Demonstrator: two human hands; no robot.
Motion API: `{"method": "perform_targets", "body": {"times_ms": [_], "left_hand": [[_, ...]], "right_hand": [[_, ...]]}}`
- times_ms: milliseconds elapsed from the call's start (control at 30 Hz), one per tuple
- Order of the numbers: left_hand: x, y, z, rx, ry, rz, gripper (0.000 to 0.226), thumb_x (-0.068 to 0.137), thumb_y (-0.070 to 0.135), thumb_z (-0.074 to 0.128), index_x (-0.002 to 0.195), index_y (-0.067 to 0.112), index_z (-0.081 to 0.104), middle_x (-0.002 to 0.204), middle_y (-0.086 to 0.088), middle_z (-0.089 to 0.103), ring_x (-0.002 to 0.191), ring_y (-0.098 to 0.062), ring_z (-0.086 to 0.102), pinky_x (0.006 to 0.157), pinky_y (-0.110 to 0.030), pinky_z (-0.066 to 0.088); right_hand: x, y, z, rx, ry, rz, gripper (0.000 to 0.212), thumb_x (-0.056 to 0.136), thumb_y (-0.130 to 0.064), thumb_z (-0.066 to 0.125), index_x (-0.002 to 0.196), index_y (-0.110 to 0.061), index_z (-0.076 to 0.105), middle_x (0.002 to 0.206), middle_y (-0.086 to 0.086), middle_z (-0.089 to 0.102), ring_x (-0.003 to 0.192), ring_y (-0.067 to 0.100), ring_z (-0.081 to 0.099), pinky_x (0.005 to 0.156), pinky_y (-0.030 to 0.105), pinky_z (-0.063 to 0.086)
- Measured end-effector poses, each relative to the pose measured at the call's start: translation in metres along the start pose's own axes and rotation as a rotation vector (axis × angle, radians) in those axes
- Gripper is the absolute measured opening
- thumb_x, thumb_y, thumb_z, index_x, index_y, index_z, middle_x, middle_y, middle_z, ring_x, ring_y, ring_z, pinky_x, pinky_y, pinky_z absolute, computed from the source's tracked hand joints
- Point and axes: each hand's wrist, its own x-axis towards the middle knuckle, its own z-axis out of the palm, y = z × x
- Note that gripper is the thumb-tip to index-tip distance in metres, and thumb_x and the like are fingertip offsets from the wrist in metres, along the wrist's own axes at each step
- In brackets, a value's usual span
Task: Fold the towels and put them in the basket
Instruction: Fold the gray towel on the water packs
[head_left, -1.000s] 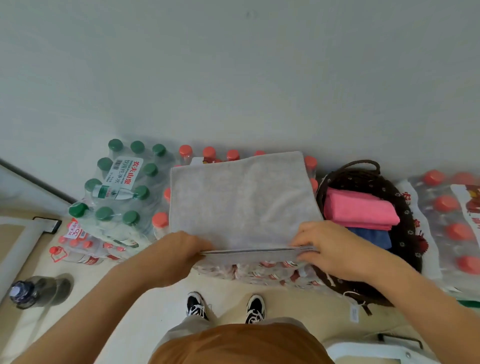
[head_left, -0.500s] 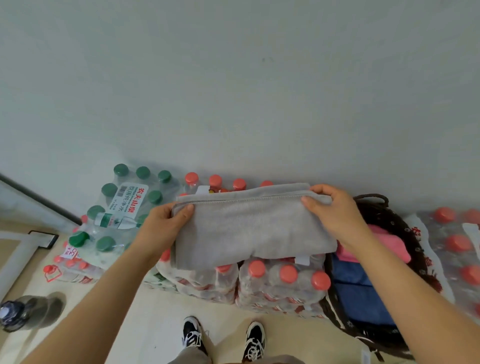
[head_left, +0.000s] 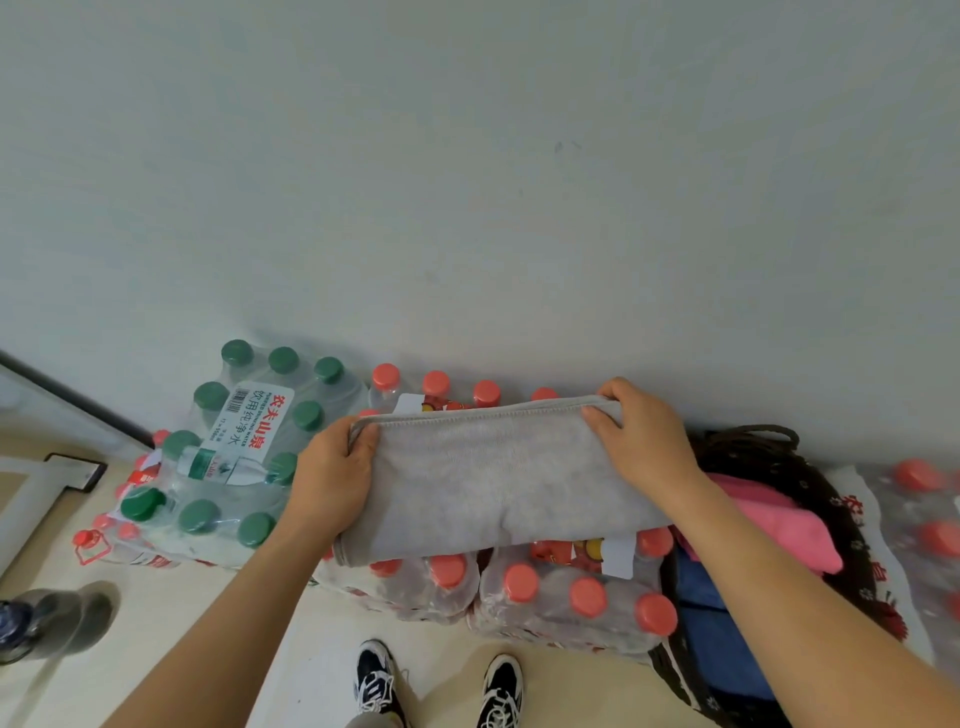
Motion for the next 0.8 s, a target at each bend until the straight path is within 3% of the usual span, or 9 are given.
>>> {"method": "perform_targets", "body": {"times_ms": [267,600,800], "left_hand": [[0.011,-0.002,0.005,0.301,0.049,0.075,0.032,0.101,0.033,0.038,0.078,0.015,0.051,0.075,-0.003,0.055,0.075,-0.03,0.053,0.07,-0.04,0.044],[0.013,-0.001,0.009,0.319,0.037,0.055,0.031,0.102,0.027,0.035,0.08,0.009,0.048,0.079,-0.01,0.059,0.076,-0.035,0.055,0.074,-0.044,0.047],[0.017,-0.007,0.011,0.556,0.122,0.16,0.035,0.101,0.04,0.031,0.086,0.012,0.046,0.077,-0.013,0.063,0.071,-0.036,0.059,0.06,-0.038,0.042]], "right_hand": [[0.007,0.004,0.003,-0.042,-0.022,-0.001,0.017,0.096,-0.029,0.054,0.096,-0.011,0.054,0.087,0.003,0.062,0.079,0.021,0.055,0.065,0.032,0.037],[0.012,0.01,0.002,-0.006,-0.055,0.002,0.023,0.097,-0.033,0.051,0.1,-0.01,0.054,0.086,0.003,0.06,0.079,0.02,0.055,0.066,0.031,0.038],[0.018,0.011,0.003,-0.017,-0.081,0.006,0.022,0.097,-0.035,0.05,0.095,-0.013,0.052,0.085,0.005,0.062,0.077,0.021,0.056,0.062,0.031,0.035]]}}
